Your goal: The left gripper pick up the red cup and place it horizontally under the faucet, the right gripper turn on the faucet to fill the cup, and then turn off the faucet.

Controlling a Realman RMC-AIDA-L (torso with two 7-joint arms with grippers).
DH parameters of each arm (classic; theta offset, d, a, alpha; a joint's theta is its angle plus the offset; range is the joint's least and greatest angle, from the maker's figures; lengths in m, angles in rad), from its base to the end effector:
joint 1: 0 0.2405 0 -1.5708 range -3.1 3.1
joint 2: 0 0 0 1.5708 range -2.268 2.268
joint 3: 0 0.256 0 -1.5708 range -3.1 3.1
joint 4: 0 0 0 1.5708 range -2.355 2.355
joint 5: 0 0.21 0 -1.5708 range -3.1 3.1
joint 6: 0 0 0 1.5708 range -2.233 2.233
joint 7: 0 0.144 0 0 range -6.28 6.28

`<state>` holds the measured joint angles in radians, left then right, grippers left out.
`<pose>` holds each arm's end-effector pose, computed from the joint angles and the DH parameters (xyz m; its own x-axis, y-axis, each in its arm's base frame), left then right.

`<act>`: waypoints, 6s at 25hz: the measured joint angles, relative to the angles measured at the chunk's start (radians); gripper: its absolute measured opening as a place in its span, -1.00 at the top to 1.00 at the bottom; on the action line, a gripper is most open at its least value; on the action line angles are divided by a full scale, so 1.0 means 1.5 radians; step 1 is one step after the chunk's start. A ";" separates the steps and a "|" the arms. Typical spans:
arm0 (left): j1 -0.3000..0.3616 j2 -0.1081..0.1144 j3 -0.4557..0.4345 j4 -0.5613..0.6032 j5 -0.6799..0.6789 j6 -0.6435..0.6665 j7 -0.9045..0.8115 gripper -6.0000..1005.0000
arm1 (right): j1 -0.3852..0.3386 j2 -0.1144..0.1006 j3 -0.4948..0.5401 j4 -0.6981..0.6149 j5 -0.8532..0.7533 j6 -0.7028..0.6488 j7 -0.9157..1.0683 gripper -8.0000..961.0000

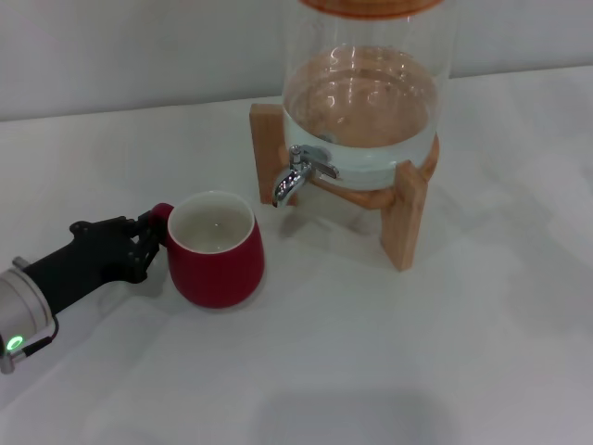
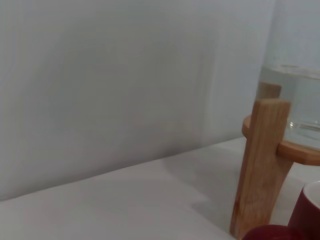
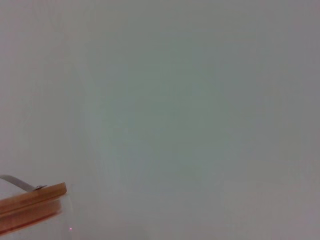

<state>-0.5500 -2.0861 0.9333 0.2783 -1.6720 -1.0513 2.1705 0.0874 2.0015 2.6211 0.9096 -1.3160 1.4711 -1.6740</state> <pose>-0.2922 0.3503 -0.0579 0.7653 0.3103 0.5639 0.5881 -0.6931 -0.4168 0.3547 0.2513 0.1824 0.5160 -0.0006 -0.8566 -0.7937 -0.3764 -0.4779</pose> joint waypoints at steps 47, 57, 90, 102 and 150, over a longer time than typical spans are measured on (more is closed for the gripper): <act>-0.101 -0.010 0.083 -0.067 -0.046 0.078 -0.017 0.76 | 0.003 0.000 -0.004 -0.009 0.007 0.000 -0.004 -0.50; -0.112 -0.010 0.083 -0.067 -0.048 0.087 -0.013 0.76 | 0.003 0.000 -0.005 -0.010 0.007 0.000 -0.004 -0.50; -0.117 -0.008 0.128 -0.068 -0.045 0.090 -0.065 0.76 | 0.003 0.000 -0.004 -0.015 0.007 0.000 -0.005 -0.50; -0.117 -0.009 0.142 -0.074 -0.045 0.097 -0.067 0.76 | 0.003 0.000 -0.001 -0.015 0.007 -0.001 -0.006 -0.50; -0.027 -0.005 0.145 -0.005 -0.082 0.027 -0.115 0.50 | -0.005 0.000 0.002 -0.016 0.022 0.009 -0.006 -0.50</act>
<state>-0.5907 -2.0935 1.1510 0.2705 -1.7948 -1.0109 1.9986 0.0806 2.0018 2.6236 0.8851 -1.2825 1.4848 -1.6827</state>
